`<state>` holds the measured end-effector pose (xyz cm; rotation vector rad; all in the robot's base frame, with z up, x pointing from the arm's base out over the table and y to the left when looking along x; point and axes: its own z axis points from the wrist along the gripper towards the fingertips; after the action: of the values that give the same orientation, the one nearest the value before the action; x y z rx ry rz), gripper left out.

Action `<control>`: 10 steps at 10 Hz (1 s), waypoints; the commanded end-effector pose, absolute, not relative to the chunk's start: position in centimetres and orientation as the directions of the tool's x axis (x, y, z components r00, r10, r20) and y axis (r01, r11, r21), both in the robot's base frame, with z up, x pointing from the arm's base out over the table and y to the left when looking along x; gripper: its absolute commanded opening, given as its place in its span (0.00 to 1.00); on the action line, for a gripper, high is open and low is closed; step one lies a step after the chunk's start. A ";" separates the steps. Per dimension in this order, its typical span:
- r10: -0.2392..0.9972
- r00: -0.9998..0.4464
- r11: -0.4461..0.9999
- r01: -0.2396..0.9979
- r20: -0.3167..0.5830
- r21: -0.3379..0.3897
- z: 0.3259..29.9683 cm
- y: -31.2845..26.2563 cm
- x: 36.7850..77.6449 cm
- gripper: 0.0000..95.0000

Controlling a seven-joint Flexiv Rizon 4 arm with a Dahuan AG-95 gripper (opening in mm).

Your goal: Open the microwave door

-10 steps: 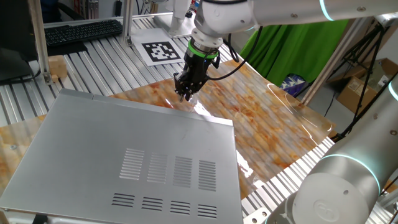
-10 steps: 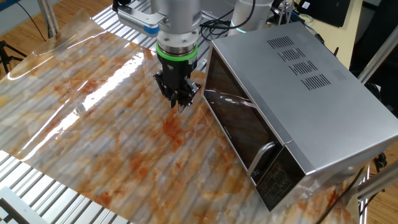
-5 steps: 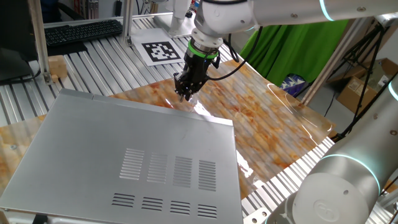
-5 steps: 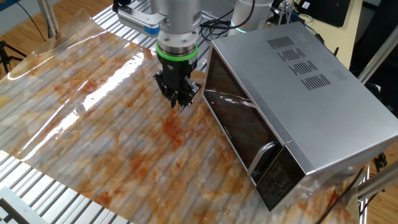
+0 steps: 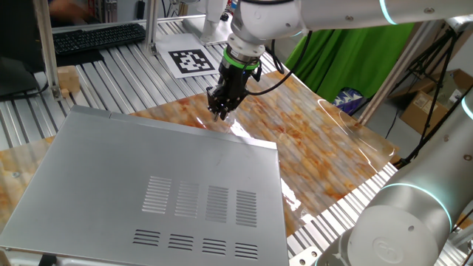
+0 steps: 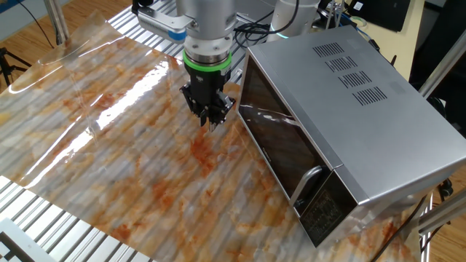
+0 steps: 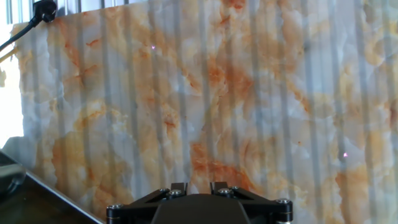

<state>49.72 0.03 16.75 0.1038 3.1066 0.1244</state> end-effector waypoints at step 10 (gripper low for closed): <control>0.151 -0.988 0.987 0.148 -0.042 0.065 16.8 0.2 49.8 0.00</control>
<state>49.52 0.16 17.02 0.1790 3.0511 0.1500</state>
